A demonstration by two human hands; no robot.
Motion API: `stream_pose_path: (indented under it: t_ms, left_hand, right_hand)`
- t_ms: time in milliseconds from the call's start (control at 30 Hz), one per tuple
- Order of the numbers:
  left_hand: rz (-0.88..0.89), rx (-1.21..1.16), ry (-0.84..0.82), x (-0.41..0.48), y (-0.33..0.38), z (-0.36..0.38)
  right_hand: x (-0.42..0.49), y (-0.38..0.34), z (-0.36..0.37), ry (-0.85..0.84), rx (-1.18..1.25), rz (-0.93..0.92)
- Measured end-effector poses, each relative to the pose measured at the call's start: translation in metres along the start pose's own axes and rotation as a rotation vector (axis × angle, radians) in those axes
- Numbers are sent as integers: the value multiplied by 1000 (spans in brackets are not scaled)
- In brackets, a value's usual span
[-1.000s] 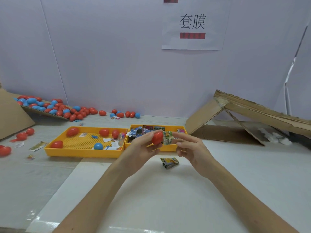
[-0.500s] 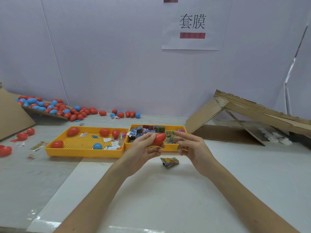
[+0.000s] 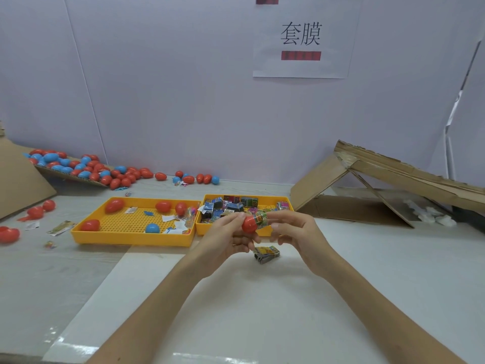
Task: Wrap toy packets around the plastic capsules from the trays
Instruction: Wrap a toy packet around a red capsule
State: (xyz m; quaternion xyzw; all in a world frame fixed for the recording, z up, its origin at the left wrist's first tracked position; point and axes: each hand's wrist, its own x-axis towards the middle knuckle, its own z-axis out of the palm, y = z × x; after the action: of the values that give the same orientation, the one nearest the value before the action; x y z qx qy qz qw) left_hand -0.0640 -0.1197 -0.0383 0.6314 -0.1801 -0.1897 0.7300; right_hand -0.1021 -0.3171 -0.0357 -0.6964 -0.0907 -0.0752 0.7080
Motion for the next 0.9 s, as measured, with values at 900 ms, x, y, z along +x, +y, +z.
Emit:
stream_pose_path:
  t_ms: [900]
  left_hand:
    - [-73,62,56,-3,0,10]
  right_hand:
    - [-4,4,10,90,-556,-514]
